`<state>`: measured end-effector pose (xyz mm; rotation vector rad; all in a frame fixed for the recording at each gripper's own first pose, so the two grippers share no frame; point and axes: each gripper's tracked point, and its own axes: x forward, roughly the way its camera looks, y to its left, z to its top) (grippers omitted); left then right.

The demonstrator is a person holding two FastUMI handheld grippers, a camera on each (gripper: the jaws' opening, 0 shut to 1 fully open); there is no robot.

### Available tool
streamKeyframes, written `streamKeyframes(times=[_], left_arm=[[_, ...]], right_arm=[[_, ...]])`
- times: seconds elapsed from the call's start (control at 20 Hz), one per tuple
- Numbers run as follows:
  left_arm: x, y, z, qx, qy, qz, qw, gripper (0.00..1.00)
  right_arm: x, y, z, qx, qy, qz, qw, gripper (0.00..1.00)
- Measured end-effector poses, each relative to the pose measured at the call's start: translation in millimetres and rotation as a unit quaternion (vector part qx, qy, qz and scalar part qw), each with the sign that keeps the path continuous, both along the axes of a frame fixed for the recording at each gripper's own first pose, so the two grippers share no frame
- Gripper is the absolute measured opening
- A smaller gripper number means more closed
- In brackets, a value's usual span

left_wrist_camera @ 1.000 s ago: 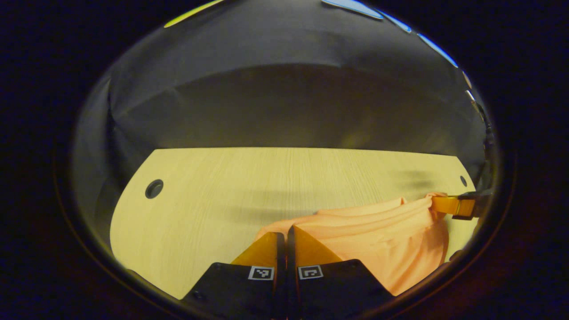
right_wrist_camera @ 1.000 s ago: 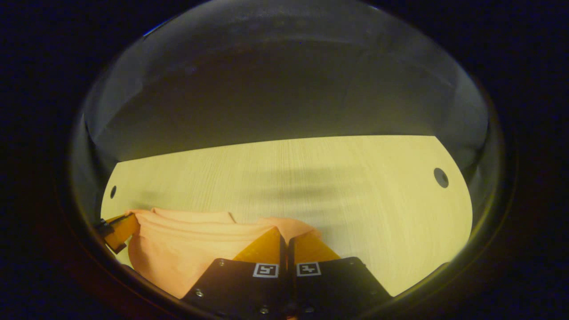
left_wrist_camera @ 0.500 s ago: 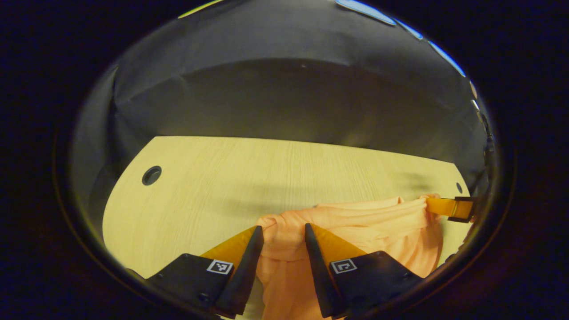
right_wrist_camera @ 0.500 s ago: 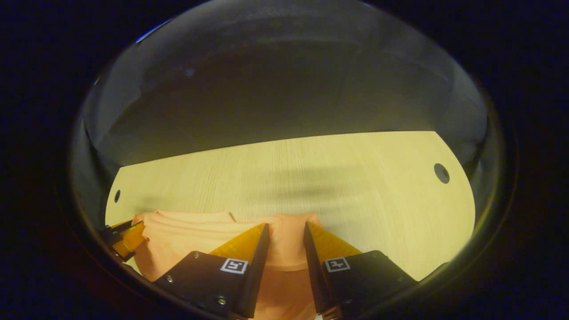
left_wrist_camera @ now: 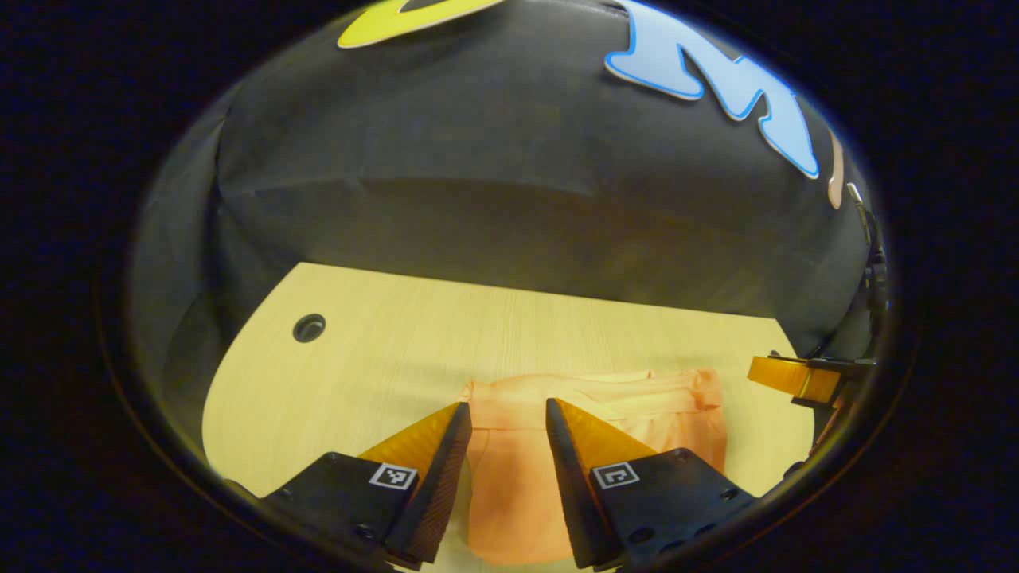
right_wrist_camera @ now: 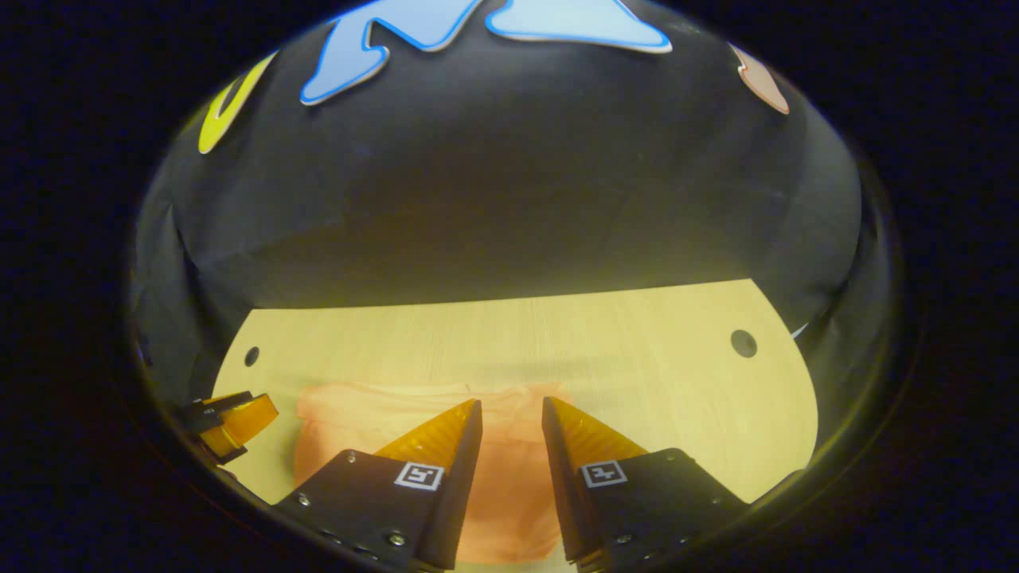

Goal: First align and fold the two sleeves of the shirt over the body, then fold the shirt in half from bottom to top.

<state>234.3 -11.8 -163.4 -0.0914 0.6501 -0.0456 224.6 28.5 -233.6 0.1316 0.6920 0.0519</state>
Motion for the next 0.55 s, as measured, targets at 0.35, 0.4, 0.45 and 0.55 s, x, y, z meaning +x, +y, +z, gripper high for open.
streamKeyframes(times=[0.35,0.4,0.45,0.55], left_arm=[[-100.2,8.9,141.9,0.004,-0.1,-0.013,0.995,0.61],[-114.5,9.8,162.4,0.008,-0.118,-0.015,0.993,0.6],[-130.1,11.8,180.0,0.012,-0.136,-0.016,0.99,0.62],[-164.6,14.2,212.8,0.021,-0.165,-0.021,0.986,0.65]], right_arm=[[-89.0,7.7,113.1,-0.005,-0.109,0.009,0.994,0.46],[-98.9,5.3,129.1,-0.003,-0.127,0.01,0.992,0.46],[-111.2,7.7,142.9,-0.001,-0.146,0.009,0.989,0.46],[-140.1,12.7,171.5,0.003,-0.181,0.007,0.983,0.48]])
